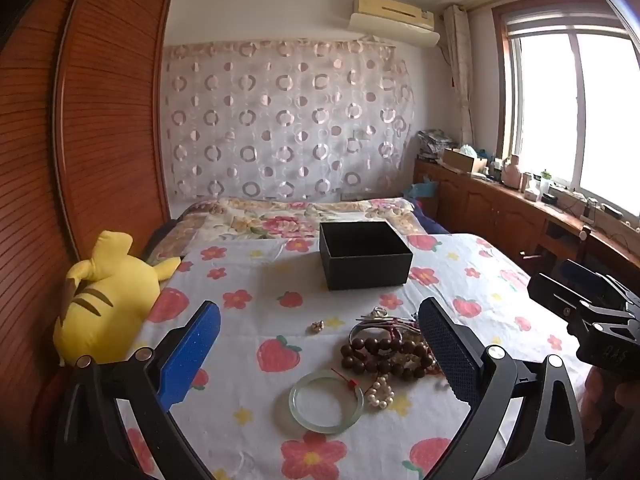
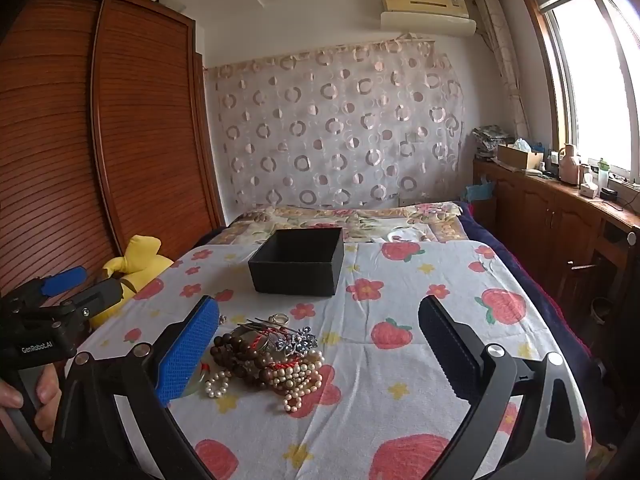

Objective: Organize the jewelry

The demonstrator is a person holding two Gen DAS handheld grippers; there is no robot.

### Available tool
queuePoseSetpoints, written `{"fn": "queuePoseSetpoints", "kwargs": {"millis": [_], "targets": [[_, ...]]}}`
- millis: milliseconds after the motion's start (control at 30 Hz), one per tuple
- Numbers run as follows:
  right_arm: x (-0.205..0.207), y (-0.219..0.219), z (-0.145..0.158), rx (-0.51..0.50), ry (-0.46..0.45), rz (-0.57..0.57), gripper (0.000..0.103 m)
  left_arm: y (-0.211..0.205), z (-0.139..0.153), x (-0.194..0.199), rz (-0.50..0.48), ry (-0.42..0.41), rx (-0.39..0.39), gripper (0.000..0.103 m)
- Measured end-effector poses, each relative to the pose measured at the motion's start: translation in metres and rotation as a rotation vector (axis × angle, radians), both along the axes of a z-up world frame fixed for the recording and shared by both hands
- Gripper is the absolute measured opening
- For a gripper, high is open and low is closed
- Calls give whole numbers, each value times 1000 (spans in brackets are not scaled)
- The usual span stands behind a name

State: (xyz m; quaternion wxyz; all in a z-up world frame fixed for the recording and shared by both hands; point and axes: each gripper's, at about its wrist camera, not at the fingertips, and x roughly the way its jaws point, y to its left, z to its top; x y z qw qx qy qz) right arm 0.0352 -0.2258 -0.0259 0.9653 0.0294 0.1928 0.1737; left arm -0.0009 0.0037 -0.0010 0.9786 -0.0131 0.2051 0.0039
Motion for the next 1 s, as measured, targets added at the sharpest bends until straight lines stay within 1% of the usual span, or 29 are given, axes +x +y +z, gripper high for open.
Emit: {"fn": "queuePoseSetpoints", "kwargs": {"millis": [233,567,600,733,767,1000], "targets": [[2,0,-2,0,0,-2,101,0,0,0,-5,-4,-3,96],[1,0,-3,-2,2,-2,101,3,-15,3,0,0,1,96],[1,0,-4,-2,2,-2,101,-2,-7,1,-4,0,2,96],[1,0,-3,-3,3,-3,101,-1,-10,3,-4,2,1,96],[1,0,-4,-3,3,-2,101,-3,-7,1,-4,0,3,96],[1,0,-4,-4,4,-2,101,-3,-8,-1,-4,1,3,96]]}}
